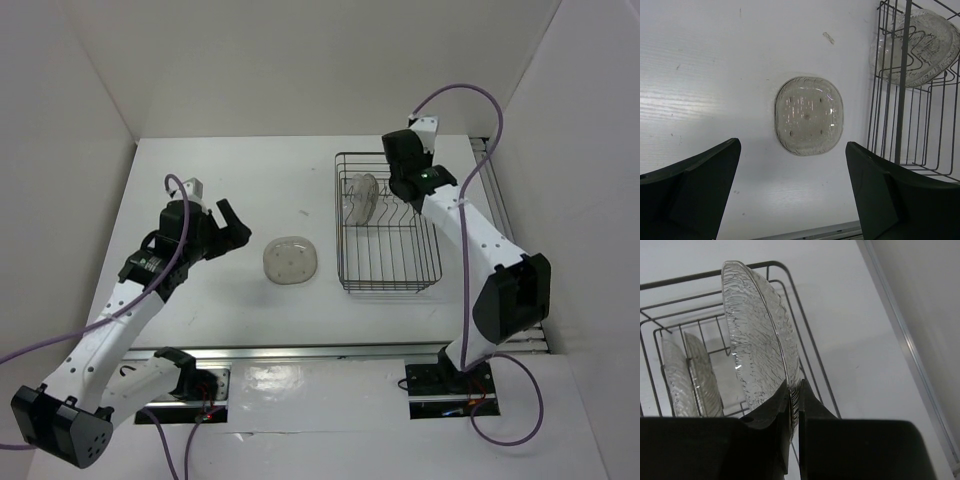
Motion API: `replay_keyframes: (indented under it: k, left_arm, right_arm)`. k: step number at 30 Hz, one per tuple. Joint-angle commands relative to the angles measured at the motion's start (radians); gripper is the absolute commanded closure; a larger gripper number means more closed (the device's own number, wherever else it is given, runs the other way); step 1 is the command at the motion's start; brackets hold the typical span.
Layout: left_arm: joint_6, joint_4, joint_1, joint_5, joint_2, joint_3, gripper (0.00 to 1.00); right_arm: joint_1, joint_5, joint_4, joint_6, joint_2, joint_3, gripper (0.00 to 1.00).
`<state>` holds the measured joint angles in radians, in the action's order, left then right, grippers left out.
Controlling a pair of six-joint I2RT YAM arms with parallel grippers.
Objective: Load the plates into the dish rack
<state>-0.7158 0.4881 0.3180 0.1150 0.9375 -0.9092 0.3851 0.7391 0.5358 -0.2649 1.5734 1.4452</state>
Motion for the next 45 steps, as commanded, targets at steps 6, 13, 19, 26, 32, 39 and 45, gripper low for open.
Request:
replay_keyframes:
  k: [6, 13, 19, 26, 32, 39, 45]
  left_arm:
    - [-0.022, 0.001, -0.005, 0.002, -0.014, 0.009, 0.0]
    - [-0.022, 0.001, -0.005, 0.021, -0.035, 0.009, 0.0]
    - [-0.022, 0.01, -0.005, 0.022, -0.035, 0.009, 0.0]
    - [-0.022, 0.01, -0.005, 0.022, -0.026, 0.009, 0.0]
    - [-0.022, 0.01, -0.005, 0.022, -0.035, 0.009, 0.0]
    - [-0.022, 0.029, -0.005, 0.022, -0.035, 0.018, 0.0]
    - [-0.045, -0.006, -0.005, 0.012, 0.041, 0.058, 0.0]
  right_arm:
    - [0.07, 0.008, -0.043, -0.023, 0.062, 0.007, 1.0]
    - [0.08, 0.029, -0.065, -0.023, 0.111, 0.007, 1.0]
    - [0.08, 0.029, -0.083, -0.014, 0.134, -0.002, 1.0]
    - [0.08, 0.008, -0.083, -0.014, 0.189, -0.002, 0.85]
    - [0.08, -0.003, -0.103, -0.005, 0.198, 0.007, 0.66]
    - [0.08, -0.012, -0.103, 0.004, 0.227, 0.061, 0.18]
    - [0.089, 0.006, -0.063, 0.004, 0.171, 0.121, 0.05]
